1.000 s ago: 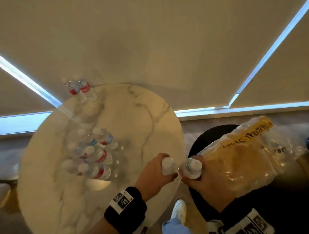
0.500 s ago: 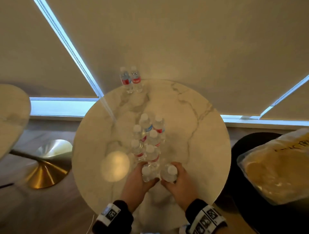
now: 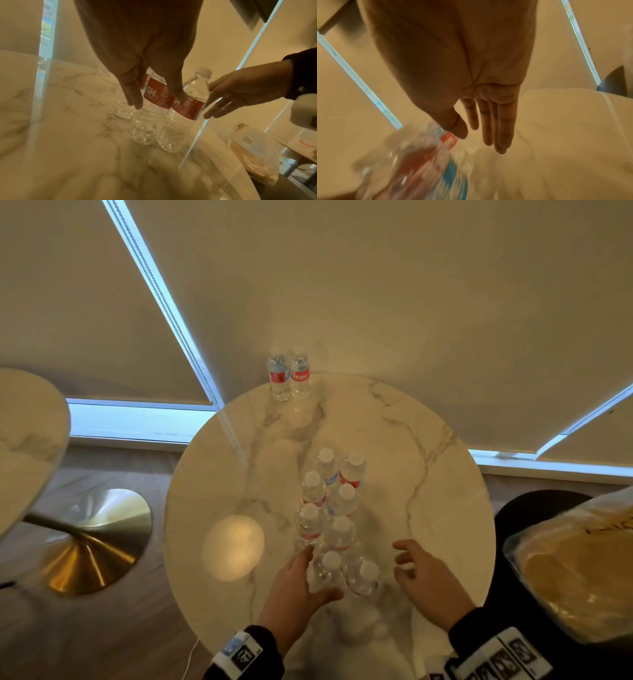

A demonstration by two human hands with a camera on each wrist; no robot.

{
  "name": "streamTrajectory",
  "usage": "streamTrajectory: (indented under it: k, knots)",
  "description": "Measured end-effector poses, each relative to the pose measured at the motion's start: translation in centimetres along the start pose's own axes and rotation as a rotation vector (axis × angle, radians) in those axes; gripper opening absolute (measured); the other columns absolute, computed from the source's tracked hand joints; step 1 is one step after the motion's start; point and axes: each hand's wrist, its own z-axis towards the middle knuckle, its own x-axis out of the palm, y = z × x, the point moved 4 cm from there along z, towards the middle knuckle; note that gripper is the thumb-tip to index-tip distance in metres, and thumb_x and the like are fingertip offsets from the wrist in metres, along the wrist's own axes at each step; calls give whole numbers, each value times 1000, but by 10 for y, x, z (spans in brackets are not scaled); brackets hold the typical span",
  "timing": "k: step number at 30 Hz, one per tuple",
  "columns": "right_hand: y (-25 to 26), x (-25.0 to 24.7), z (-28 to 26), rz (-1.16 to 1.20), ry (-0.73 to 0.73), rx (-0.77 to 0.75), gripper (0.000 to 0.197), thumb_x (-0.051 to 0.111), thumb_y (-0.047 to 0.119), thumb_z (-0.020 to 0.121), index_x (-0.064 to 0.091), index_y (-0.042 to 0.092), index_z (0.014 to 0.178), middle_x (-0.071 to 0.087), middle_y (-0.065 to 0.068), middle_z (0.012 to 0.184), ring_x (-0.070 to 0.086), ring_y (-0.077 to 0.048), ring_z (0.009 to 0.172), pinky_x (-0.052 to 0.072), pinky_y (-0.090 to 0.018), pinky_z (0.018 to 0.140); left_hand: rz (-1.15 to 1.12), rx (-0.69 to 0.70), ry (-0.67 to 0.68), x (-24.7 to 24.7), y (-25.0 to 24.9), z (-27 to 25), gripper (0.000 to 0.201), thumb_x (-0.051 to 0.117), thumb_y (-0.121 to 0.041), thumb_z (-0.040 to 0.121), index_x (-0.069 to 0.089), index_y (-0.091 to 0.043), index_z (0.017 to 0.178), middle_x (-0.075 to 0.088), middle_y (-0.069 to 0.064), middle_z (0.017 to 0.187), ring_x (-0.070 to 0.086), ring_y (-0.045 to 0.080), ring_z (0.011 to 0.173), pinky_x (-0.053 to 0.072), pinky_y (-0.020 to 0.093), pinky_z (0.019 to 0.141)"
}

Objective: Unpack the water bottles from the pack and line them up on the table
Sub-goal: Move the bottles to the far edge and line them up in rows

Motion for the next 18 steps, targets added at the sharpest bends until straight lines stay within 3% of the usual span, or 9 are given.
streamTrajectory:
  k: [2, 5, 8, 11, 14, 18]
  knots:
    - [11, -33, 15, 7, -66, -26, 28, 59, 30, 95, 58, 24, 123, 69, 3, 107, 67, -16, 91, 45, -24, 75, 67, -36, 20, -13, 10, -4, 90, 81, -55, 70, 42, -28, 146, 51, -9, 143, 52, 2, 118, 48, 12, 94]
    - [43, -70, 50, 27, -102, -90, 27, 62, 37, 93, 62, 23, 116, 69, 4, 100, 67, -16, 88, 45, -26, 74, 218, -13, -101, -52, 12, -8, 56, 72, -51, 82, 56, -32, 133, 60, -13, 131, 56, -3, 108, 41, -1, 76]
    - [77, -83, 92, -64, -86, -189, 34, 64, 42, 90, 60, 23, 117, 68, 3, 97, 66, -16, 84, 47, -27, 73, 288, 105, -276, -97, -10, 10, 31, 68, -34, 91, 65, -28, 122, 67, -11, 117, 60, -4, 95, 48, 5, 80]
    - [103, -80, 125, -192, -35, -214, 44, 64, 49, 87, 56, 24, 122, 65, 1, 98, 63, -18, 85, 47, -30, 72, 264, 283, -310, -128, -52, 54, 25, 63, -20, 96, 67, -25, 121, 68, -8, 115, 65, 5, 98, 56, 25, 88]
    - [122, -70, 141, -305, -18, -188, 48, 66, 53, 85, 54, 24, 121, 62, 0, 97, 59, -20, 83, 41, -29, 68, 331, 497, -156, -136, -98, 109, 28, 59, -21, 99, 66, -30, 125, 65, -7, 121, 65, 13, 105, 54, 35, 93]
    - [130, -56, 148, -393, -70, -145, 33, 65, 45, 86, 55, 24, 109, 57, -1, 95, 58, -24, 90, 38, -31, 71, 631, 637, 247, -119, -137, 161, 39, 64, -36, 94, 59, -38, 133, 58, -8, 131, 58, 13, 114, 45, 25, 96]
